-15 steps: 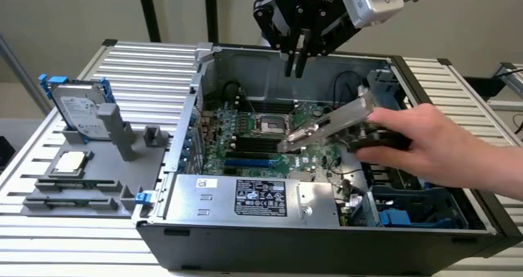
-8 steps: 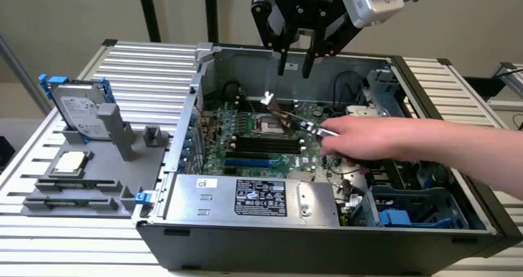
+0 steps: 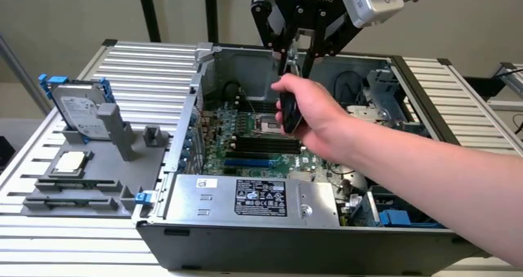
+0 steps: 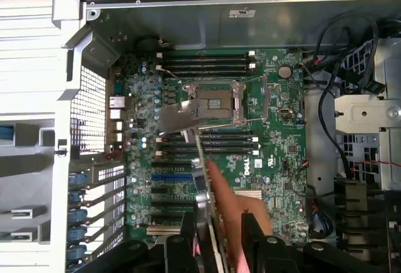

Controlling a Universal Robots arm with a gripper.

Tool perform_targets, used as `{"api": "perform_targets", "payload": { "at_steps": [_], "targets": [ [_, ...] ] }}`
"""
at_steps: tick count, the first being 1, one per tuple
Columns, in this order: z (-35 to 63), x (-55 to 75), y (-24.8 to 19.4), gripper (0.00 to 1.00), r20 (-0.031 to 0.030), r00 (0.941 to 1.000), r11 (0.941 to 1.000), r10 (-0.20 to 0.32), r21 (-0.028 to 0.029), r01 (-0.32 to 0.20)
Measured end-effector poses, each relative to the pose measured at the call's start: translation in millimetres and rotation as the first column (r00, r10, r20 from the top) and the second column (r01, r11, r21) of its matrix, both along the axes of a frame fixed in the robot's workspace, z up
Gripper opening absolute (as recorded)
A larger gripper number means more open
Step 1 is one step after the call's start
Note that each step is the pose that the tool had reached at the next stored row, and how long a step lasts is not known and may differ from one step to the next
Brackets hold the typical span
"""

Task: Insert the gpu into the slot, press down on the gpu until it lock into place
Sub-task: 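Insert the gpu into the slot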

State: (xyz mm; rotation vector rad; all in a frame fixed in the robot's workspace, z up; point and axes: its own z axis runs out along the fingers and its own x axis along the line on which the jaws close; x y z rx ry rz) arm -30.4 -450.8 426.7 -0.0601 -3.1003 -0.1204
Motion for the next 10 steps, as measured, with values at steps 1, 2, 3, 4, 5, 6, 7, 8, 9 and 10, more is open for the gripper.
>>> {"api": "perform_targets", "payload": {
  "at_steps": [1,2,3,4,5,6,7,8,9,10],
  "targets": [
    [0.0,0.0,0.0,0.42,-0.0001,1.0,1.0,0.0,0.0,0.0],
    [0.0,0.0,0.0,0.42,-0.0002,1.0,1.0,0.0,0.0,0.0],
    [0.0,0.0,0.0,0.42,-0.0002,1.0,1.0,0.0,0.0,0.0],
    [0.0,0.0,0.0,0.4,-0.0002,1.0,1.0,0.0,0.0,0.0],
    [0.0,0.0,0.0,0.4,-0.0001,1.0,1.0,0.0,0.0001,0.0],
    [0.0,0.0,0.0,0.4,-0.0002,1.0,1.0,0.0,0.0,0.0],
    [0.0,0.0,0.0,0.33,-0.0002,1.0,1.0,0.0,0.0,0.0],
    [0.0,0.0,0.0,0.33,-0.0001,1.0,1.0,0.0,0.0,0.0],
    [0.0,0.0,0.0,0.33,-0.0001,1.0,1.0,0.0,0.0,0.0],
    [0.0,0.0,0.0,0.33,-0.0001,1.0,1.0,0.0,0.0,0.0]
  ]
}}
